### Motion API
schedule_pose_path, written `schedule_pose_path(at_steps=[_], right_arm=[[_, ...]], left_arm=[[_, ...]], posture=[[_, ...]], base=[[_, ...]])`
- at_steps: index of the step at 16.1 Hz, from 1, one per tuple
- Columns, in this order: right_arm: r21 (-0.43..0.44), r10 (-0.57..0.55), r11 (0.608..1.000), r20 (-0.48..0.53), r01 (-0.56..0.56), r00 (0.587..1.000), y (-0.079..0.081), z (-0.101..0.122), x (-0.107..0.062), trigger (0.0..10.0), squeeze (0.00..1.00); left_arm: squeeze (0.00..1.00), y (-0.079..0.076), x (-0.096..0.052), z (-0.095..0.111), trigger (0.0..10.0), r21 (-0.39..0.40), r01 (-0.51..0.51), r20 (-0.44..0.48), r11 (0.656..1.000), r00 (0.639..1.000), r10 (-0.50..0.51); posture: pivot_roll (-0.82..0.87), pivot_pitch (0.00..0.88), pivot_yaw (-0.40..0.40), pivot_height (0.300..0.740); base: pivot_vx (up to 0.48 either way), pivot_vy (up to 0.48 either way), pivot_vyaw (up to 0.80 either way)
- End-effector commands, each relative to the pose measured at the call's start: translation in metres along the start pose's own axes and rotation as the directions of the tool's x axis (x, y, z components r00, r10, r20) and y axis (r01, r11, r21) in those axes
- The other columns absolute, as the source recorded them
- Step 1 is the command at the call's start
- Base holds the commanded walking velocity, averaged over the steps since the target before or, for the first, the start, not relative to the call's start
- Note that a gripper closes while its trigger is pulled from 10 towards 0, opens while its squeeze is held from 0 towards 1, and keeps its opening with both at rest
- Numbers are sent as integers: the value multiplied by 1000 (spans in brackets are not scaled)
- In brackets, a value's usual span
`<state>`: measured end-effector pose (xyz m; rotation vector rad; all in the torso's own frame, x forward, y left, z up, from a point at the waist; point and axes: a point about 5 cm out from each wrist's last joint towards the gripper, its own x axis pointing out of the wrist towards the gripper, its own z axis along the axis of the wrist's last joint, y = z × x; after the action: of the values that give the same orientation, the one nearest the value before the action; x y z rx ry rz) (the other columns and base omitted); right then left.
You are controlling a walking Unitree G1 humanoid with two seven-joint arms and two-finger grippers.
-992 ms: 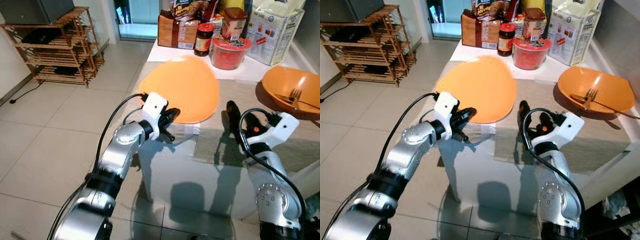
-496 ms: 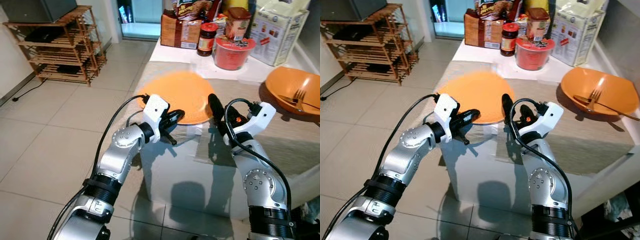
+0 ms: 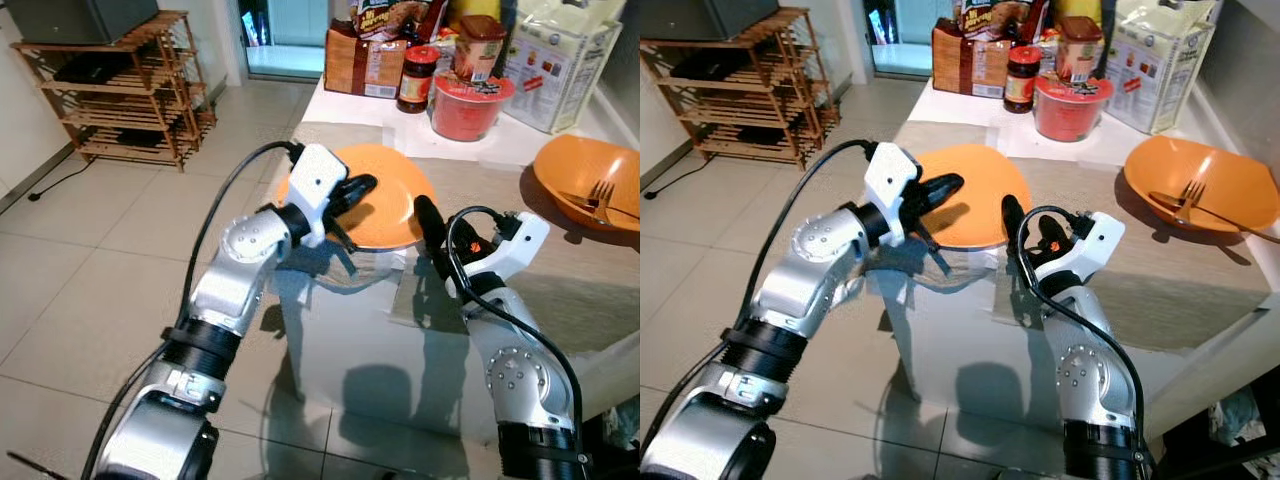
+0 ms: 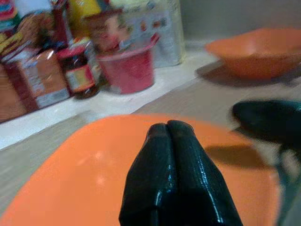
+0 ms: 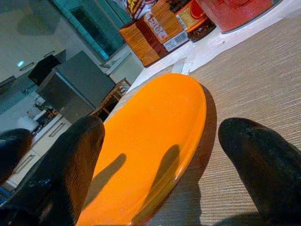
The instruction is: Setting the table
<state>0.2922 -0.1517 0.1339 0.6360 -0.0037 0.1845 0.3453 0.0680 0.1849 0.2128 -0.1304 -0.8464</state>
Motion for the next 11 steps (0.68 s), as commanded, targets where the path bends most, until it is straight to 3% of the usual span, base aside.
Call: schedule_pose_path(at_steps=[1, 3, 4, 8, 11], right_arm=[[-16, -11, 1000, -46, 10, 999, 0, -8, -6, 10000, 0], [-71, 21, 997, -39, -24, 999, 8, -4, -9, 10000, 0], [-136, 56, 989, -33, -60, 998, 17, 1, -16, 10000, 0], [-166, 98, 980, -56, -106, 994, 28, 0, -31, 10000, 0], [-172, 101, 979, -69, -112, 992, 31, -3, -35, 10000, 0]], left_arm=[[0, 11, 0, -3, 10000, 51, -27, -58, 998, 998, 30], [0, 17, 2, -9, 10000, 84, -27, -123, 996, 992, 38], [0, 16, 7, -11, 10000, 123, 18, -184, 992, 983, 5], [0, 17, 23, -18, 10000, 159, 97, -313, 982, 949, -43], [0, 12, 32, -24, 10000, 130, 129, -386, 983, 920, -70]], posture=[[-101, 0, 32, 740], [-100, 0, 30, 740], [-103, 0, 27, 740], [-121, 1, 41, 740], [-130, 1, 47, 740]], base=[[0, 0, 0], [0, 0, 0], [0, 0, 0], [0, 0, 0], [0, 0, 0]])
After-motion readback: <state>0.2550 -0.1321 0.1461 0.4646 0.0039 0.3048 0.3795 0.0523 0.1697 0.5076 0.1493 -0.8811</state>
